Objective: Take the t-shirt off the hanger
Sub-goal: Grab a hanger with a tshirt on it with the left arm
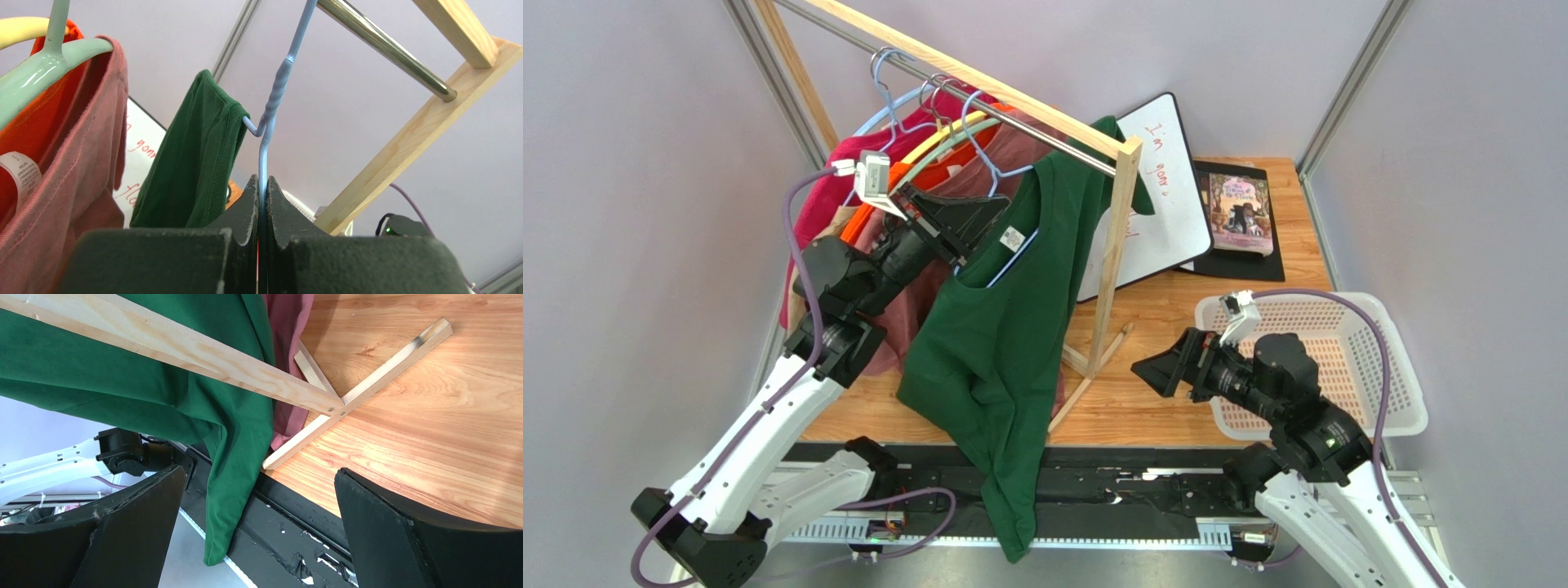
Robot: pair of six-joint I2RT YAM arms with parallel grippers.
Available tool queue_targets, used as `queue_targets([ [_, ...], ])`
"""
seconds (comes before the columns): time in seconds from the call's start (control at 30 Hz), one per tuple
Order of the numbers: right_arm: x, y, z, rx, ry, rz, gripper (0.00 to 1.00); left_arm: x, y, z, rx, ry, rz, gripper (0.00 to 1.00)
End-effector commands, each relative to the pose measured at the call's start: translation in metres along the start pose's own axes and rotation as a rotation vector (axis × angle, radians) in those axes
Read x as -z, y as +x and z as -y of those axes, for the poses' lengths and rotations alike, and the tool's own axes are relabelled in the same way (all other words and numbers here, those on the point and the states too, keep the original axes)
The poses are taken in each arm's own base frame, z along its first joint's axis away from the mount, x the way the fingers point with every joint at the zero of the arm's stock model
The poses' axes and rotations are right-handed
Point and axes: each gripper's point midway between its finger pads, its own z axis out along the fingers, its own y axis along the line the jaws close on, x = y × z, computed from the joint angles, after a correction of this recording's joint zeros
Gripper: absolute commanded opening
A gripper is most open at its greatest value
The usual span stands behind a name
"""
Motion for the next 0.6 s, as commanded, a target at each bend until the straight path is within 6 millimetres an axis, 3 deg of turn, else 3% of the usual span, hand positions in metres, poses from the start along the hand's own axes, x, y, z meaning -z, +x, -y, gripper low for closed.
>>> queue_targets([
  [0.0,-0.002,-0.017,-0.024,0.04,-0.109,0.051,1.0,0.002,-0.059,0.045,-0.041,0.162,0.222,0.0],
  [0.23,-0.013,-0.021,-0.041,0.088,-0.206,0.043,1.0,0.002,-0.047,0.026,-0.02,0.165,0.302,0.0],
  [0.3,-0.015,-0.025,-0.052,0.114,-0.271,0.054,1.0,0.006,-0.054,0.029,-0.031,0.199,0.372,0.0],
  [0.33,-0.02,-0.024,-0.051,0.115,-0.272,0.045,1.0,0.004,-0.047,0.022,-0.027,0.193,0.371,0.0],
  [0.57,-0.037,-0.031,-0.047,0.15,-0.232,0.035,1.0,0.011,-0.05,0.029,-0.085,0.296,0.484,0.0],
])
